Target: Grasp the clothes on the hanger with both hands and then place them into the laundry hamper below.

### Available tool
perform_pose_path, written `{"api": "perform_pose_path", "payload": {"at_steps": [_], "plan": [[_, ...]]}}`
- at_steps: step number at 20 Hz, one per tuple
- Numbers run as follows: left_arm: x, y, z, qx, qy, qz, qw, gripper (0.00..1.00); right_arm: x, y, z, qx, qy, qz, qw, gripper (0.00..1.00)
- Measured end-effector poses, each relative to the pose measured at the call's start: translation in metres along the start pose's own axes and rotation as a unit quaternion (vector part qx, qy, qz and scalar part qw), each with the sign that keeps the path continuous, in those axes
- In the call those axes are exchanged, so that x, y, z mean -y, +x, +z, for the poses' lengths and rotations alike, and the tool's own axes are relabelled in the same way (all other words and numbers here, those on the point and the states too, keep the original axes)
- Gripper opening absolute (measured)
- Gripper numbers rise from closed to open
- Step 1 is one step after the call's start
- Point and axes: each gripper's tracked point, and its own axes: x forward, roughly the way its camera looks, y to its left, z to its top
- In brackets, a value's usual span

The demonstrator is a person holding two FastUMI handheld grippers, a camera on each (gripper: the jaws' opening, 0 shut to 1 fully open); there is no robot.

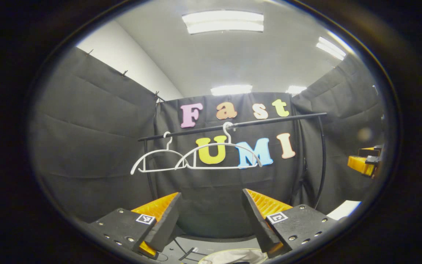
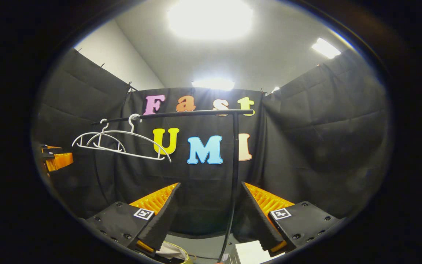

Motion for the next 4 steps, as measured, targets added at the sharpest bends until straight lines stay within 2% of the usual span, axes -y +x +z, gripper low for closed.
{"api": "perform_pose_path", "payload": {"at_steps": [4], "plan": [[-0.0033,-0.0007,-0.0049,-0.003,0.001,0.005,1.000,0.94,0.0002,0.0058,0.0014,0.004,0.000,0.003,1.000,0.99]]}}
